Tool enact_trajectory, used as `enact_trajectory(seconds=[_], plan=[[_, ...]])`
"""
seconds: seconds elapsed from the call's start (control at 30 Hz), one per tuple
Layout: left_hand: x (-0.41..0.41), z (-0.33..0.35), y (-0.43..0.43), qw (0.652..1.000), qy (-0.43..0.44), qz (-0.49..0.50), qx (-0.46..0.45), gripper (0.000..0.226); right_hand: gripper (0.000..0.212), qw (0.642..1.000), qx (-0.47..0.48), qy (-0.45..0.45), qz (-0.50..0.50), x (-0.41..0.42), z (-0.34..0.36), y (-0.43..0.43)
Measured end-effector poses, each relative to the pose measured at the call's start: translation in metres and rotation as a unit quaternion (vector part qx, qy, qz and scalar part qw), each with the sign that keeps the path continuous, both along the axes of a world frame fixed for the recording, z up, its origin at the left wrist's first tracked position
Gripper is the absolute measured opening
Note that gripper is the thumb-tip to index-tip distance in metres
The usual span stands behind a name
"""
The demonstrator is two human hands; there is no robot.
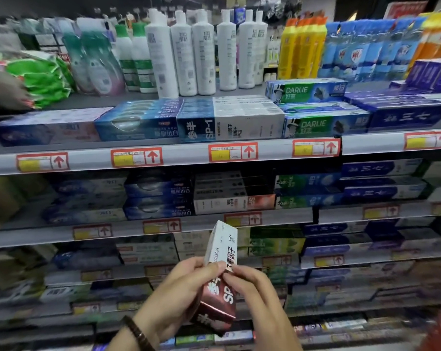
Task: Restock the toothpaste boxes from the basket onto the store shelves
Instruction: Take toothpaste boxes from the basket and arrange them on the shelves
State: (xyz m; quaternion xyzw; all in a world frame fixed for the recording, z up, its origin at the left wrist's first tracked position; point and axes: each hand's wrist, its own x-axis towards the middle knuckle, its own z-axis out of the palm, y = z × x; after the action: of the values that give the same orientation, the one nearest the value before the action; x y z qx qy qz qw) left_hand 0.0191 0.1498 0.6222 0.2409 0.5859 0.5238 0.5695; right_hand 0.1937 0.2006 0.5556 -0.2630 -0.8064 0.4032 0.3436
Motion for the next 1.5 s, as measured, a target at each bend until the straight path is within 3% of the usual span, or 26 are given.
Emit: enact_trajectory(seconds=[0.13,0.2,0.4,0.53,0.67,1.03,1.5], plan=[[0.003,0.004,0.003,1.000,0.005,-0.004,-0.015,0.067,0.066,0.987,0.147,0.004,-0.063,0.008,0.006,-0.009],[0.002,0.004,0.004,1.000,0.005,0.008,-0.016,0.069,0.071,0.985,0.157,0.027,-0.069,0.006,0.012,-0.011],[0.002,0.014,0.011,1.000,-0.001,0.005,-0.006,0.059,0.066,0.981,0.169,0.066,-0.074,0.002,0.016,-0.005],[-0.001,0.017,0.015,1.000,-0.027,-0.014,0.005,0.071,0.060,0.979,0.156,0.098,-0.083,-0.001,0.025,0.003],[-0.003,0.020,0.018,0.999,-0.035,-0.012,0.026,0.058,0.059,0.980,0.144,0.102,-0.088,-0.001,0.036,0.010],[-0.017,0.007,0.026,0.996,-0.043,0.027,0.067,0.055,0.046,0.984,0.087,0.112,-0.106,-0.007,0.059,0.022],[-0.033,-0.019,0.033,0.988,-0.041,0.130,0.072,0.049,0.022,0.969,-0.109,0.208,-0.075,-0.002,0.073,0.039]])
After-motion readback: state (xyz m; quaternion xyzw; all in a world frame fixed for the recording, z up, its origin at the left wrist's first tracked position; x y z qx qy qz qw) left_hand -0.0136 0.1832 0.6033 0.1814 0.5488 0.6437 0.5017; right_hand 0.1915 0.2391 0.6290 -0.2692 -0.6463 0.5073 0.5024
